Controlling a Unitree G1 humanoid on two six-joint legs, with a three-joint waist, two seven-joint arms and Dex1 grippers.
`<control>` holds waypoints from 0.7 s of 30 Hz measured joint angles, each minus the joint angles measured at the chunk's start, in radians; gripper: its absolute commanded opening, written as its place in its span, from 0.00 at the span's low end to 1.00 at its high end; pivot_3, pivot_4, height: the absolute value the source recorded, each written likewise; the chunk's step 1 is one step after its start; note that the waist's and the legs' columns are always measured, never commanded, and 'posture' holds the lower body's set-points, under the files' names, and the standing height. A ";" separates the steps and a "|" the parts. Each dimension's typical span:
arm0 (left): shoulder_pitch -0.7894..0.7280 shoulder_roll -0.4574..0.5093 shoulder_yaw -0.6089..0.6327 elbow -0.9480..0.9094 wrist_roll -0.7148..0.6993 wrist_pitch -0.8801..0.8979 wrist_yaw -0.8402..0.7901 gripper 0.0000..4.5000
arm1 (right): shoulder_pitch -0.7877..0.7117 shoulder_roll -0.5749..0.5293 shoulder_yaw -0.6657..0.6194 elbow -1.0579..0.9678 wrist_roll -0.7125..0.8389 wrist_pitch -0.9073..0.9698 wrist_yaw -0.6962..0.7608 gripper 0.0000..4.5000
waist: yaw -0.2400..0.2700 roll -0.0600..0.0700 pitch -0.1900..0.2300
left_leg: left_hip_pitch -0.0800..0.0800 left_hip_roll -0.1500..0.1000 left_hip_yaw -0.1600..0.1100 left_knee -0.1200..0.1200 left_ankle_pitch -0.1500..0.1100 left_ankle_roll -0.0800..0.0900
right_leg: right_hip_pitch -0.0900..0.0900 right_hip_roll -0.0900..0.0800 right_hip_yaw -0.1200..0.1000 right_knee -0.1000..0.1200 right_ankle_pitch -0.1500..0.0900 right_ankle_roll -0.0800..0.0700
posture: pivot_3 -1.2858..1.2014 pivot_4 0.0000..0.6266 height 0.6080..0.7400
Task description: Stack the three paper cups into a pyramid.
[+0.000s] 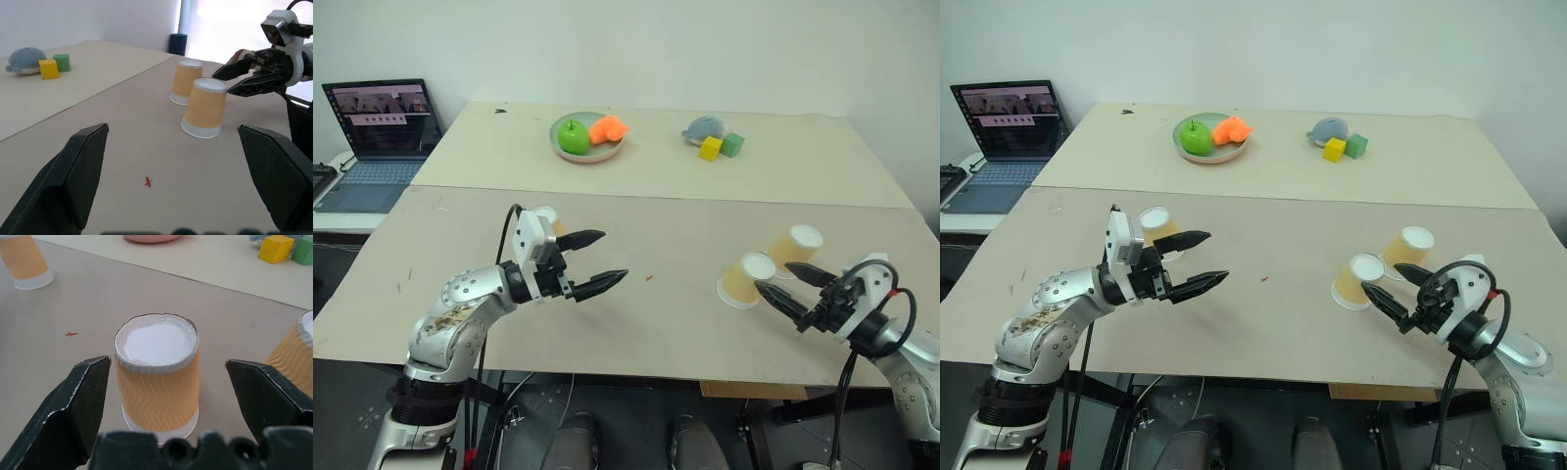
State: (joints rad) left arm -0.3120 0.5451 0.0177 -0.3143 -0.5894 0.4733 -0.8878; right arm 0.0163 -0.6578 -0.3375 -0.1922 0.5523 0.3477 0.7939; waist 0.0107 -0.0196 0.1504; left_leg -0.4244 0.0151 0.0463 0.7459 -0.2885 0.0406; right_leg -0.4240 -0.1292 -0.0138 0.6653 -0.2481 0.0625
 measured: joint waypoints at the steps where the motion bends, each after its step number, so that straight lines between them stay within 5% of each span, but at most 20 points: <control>1: 0.003 0.007 -0.002 -0.007 0.000 0.006 -0.007 1.00 | -0.018 0.005 0.016 0.014 -0.004 -0.004 0.005 0.99 | -0.002 0.000 0.000 | 0.000 0.000 0.000 0.000 0.000 0.000 | 0.000 0.000 0.000 0.000 0.000 0.000 | 0.52 0.24 0.53; 13: 0.070 0.079 -0.021 -0.027 0.054 -0.027 -0.067 1.00 | -0.170 0.047 0.134 0.161 -0.069 -0.051 0.059 0.99 | 0.001 0.001 0.002 | 0.000 0.000 0.000 0.000 0.000 0.000 | 0.000 0.000 0.000 0.000 0.000 0.000 | 0.52 0.24 0.53; 19: 0.126 0.079 -0.004 -0.035 0.075 -0.054 -0.044 1.00 | -0.219 0.054 0.135 0.221 -0.081 -0.074 0.076 0.62 | -0.001 0.002 0.004 | 0.000 0.000 0.000 0.000 0.000 0.000 | 0.000 0.000 0.000 0.000 0.000 0.000 | 0.52 0.24 0.53; 21: 0.146 0.079 0.003 -0.041 0.077 -0.054 -0.026 1.00 | -0.244 0.061 0.140 0.239 -0.098 -0.084 0.076 0.59 | -0.004 0.002 0.006 | 0.000 0.000 0.000 0.000 0.000 0.000 | -0.001 0.000 0.000 0.000 0.000 -0.001 | 0.52 0.24 0.53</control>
State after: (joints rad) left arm -0.1659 0.6245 0.0208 -0.3554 -0.5126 0.4195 -0.9141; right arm -0.2280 -0.5969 -0.1980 0.0464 0.4540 0.2633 0.8703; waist 0.0070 -0.0176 0.1564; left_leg -0.4242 0.0153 0.0467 0.7457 -0.2883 0.0403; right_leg -0.4246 -0.1288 -0.0136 0.6658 -0.2477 0.0620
